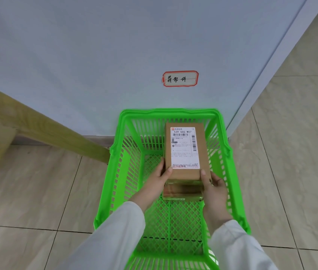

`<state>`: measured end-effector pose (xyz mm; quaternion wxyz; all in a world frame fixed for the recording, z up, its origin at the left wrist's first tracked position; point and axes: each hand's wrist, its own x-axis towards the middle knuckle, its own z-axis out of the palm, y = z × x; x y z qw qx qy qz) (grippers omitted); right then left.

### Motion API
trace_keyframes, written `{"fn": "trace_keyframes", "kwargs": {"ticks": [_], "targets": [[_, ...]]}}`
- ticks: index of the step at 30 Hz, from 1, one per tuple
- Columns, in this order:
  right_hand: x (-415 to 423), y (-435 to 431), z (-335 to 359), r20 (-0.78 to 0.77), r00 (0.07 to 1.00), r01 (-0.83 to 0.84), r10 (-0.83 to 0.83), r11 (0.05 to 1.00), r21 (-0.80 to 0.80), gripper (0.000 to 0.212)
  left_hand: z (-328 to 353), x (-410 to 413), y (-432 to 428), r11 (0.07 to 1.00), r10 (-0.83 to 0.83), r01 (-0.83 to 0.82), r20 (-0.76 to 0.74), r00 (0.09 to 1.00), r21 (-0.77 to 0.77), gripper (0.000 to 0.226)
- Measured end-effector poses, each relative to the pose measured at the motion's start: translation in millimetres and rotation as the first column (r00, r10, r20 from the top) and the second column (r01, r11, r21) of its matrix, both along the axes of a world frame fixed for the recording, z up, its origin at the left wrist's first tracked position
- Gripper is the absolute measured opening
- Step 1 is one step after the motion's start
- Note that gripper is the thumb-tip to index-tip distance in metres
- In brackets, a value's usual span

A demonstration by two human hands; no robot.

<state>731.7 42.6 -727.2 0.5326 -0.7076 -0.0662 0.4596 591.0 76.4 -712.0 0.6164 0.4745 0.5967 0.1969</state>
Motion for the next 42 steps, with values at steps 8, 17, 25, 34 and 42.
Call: {"fn": "trace_keyframes", "kwargs": {"ticks": [8,17,25,34,42], "targets": [[-10.1,-9.5,29.0,-0.015,0.997,-0.078,0.077,0.995,-0.067,0.071,25.4,2.9,-13.5,0.998,0.030,-0.036,-0.107,0.994,-0.059,0.067],[-29.1,-64.5,199.0,0.035,0.986,-0.155,0.164,0.970,-0.190,0.065,183.8,5.1,-75.4,0.950,0.282,-0.295,-0.132,0.950,-0.097,0.057],[-53.7,-104.6,410.9,0.101,0.981,-0.163,0.169,0.985,-0.063,0.048,390.3,3.5,-114.3,0.929,0.360,-0.361,-0.036,0.932,-0.079,0.052],[-92.8,-150.3,574.4,0.106,0.970,-0.220,0.217,0.975,0.011,0.040,557.1,-36.7,-165.8,0.923,0.382,-0.381,0.014,0.924,-0.053,0.048],[-115.3,-177.7,622.6,0.067,0.960,-0.276,0.272,0.958,0.077,0.038,608.5,-70.3,-198.1,0.895,0.442,-0.443,0.029,0.897,0.055,0.040]]}}
